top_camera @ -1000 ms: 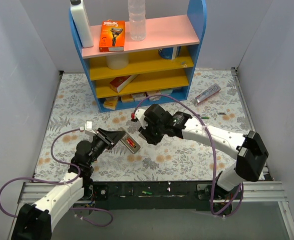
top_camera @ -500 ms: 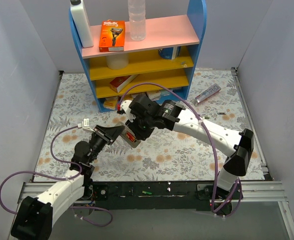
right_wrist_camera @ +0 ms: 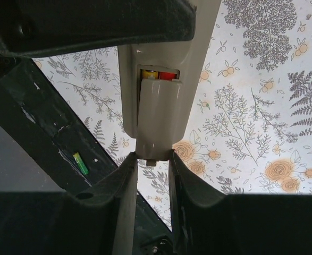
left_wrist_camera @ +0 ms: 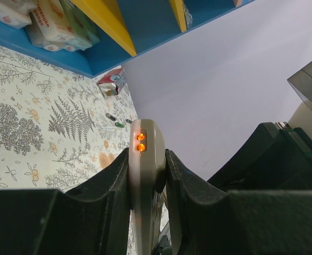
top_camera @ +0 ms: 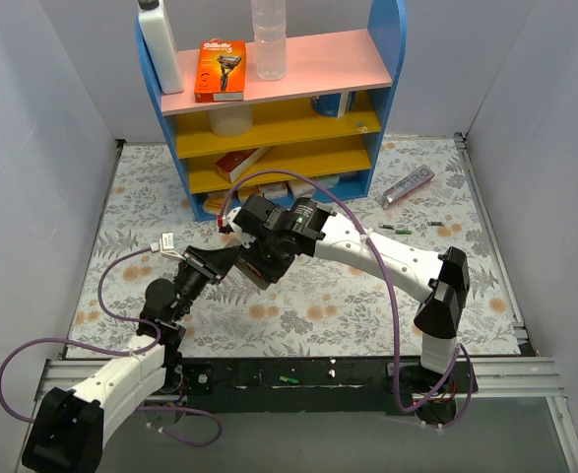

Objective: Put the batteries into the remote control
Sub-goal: Load the battery cover into the remote control.

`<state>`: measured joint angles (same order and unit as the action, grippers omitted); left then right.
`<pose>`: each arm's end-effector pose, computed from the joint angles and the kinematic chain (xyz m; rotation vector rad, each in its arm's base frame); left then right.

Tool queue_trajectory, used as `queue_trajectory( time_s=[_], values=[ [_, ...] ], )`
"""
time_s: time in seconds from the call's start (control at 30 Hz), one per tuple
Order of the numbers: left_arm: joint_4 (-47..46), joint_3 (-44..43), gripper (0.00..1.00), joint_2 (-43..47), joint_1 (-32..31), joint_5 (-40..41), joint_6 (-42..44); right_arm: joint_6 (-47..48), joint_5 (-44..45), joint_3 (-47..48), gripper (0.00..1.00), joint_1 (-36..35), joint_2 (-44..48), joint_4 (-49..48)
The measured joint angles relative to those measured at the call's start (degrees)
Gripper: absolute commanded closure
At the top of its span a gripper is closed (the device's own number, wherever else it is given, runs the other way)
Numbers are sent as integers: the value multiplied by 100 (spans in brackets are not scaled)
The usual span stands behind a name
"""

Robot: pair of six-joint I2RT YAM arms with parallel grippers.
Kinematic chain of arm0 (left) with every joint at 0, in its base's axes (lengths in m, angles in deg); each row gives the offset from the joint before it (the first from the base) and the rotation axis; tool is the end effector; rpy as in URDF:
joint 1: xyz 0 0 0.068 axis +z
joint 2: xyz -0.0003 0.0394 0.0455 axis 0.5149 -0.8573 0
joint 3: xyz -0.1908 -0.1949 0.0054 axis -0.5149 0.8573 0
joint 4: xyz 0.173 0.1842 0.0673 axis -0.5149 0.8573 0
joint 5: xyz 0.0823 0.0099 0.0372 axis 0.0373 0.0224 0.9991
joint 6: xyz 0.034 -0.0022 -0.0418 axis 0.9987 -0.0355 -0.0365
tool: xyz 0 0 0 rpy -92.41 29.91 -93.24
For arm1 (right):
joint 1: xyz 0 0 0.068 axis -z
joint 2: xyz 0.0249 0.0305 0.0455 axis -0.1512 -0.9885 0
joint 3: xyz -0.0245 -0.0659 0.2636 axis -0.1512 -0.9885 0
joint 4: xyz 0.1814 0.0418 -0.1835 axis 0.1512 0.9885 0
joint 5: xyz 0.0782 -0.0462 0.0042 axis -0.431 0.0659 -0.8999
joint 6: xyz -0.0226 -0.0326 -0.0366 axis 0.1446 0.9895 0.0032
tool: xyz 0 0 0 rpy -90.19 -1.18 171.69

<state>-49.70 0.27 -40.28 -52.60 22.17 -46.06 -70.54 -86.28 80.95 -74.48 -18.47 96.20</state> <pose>0.1452 -0.0647 0.1938 -1.0367 1.4534 -1.8560 0.1611 0.3532 0.3422 -1.3207 2.3023 0.3571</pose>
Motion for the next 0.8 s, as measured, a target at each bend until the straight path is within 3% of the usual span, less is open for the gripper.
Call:
queue_trajectory(
  time_s=[0.8],
  values=[
    [343,0,99,70,-37,-7,153,-37,249,278,91,-122,-273,293]
  ],
)
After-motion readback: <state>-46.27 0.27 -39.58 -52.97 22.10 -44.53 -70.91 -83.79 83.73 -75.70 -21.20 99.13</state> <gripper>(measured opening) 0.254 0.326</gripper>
